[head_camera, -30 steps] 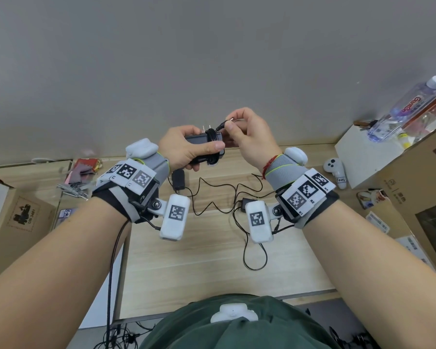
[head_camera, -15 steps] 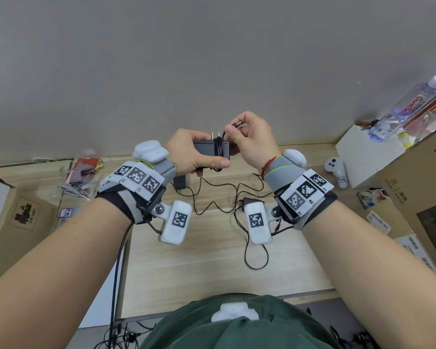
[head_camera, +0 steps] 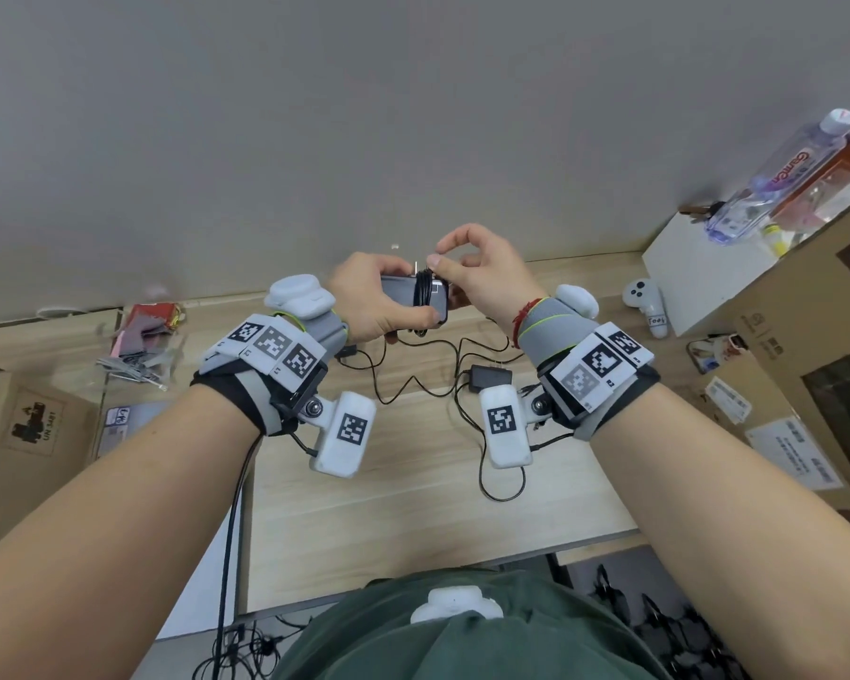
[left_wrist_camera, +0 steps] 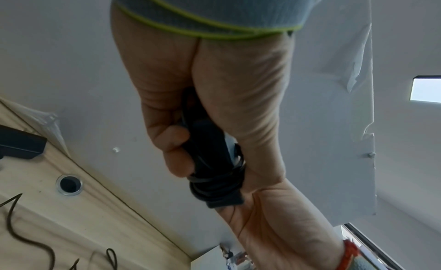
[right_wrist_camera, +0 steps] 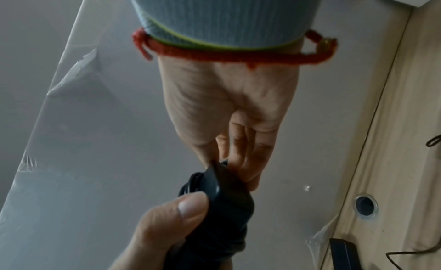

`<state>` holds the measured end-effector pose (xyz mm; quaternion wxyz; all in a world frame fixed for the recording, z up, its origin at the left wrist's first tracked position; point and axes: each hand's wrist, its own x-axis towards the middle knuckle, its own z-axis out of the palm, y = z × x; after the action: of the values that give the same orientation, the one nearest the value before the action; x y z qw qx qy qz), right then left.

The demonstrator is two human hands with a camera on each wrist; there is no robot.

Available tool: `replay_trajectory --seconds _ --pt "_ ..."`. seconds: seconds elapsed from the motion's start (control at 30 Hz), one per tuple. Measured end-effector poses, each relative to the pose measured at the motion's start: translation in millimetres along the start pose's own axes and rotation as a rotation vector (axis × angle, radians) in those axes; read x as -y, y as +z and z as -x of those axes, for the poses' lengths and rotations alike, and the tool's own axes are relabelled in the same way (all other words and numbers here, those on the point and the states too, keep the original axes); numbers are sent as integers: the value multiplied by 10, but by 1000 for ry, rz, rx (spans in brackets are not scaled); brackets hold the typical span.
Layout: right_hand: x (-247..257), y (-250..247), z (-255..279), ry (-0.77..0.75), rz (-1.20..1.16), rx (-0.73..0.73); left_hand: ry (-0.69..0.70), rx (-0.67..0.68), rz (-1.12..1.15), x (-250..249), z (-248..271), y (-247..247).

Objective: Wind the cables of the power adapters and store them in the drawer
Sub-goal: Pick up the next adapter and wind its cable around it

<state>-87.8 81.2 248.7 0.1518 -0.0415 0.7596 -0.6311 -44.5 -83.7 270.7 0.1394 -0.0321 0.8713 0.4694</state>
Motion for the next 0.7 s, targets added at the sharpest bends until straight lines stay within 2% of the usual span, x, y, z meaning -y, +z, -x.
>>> replay_trajectory --seconds 0.3,0.47,0.6,0.7 --pt "-300 85 235 127 -73 -8 60 62 11 203 -32 128" --pt "-534 43 500 234 -185 24 101 151 1 359 -144 378" --pt "-689 -70 776 256 -214 -1 118 246 29 454 -109 688" --pt "-762 -181 950 280 -228 24 169 266 47 478 -16 871"
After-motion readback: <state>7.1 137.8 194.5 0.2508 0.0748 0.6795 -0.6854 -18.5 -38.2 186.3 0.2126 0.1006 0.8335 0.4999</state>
